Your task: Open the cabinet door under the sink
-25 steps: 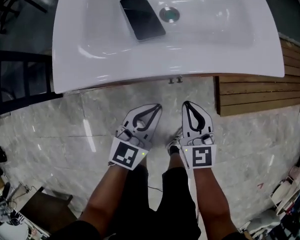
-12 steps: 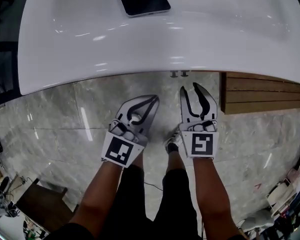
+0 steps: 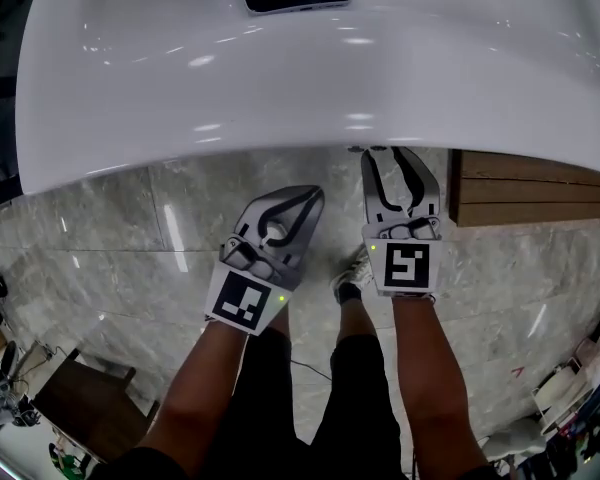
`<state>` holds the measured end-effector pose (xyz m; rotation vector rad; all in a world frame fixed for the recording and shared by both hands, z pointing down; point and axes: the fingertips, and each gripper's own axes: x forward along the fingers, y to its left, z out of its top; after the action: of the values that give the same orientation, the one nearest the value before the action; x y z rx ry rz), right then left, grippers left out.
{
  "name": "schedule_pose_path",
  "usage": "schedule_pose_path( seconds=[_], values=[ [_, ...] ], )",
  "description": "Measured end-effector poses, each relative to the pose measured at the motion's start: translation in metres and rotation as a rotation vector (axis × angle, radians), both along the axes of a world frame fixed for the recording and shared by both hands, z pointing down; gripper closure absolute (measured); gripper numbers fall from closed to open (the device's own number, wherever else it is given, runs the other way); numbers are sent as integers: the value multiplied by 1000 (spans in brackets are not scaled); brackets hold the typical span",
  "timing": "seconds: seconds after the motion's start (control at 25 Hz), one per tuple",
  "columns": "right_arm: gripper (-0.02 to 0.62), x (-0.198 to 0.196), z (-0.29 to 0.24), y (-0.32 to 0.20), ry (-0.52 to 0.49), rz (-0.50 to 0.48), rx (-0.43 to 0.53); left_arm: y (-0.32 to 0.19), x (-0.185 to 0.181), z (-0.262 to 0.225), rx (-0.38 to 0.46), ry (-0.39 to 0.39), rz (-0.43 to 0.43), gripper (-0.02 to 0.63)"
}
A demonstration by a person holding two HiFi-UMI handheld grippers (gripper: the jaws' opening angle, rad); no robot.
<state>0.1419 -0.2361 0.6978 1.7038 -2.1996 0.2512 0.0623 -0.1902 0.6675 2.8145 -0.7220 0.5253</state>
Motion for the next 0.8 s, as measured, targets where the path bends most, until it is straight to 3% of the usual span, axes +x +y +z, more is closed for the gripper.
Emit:
schedule_pose_path(
  seconds=[0.52, 0.8],
  values=[
    [448, 2, 11, -5, -21, 93, -20, 3, -4, 4, -2, -1, 2, 583],
    [486, -2, 6, -5, 2, 138, 8, 5, -14, 4, -9, -14, 5, 583]
  ],
)
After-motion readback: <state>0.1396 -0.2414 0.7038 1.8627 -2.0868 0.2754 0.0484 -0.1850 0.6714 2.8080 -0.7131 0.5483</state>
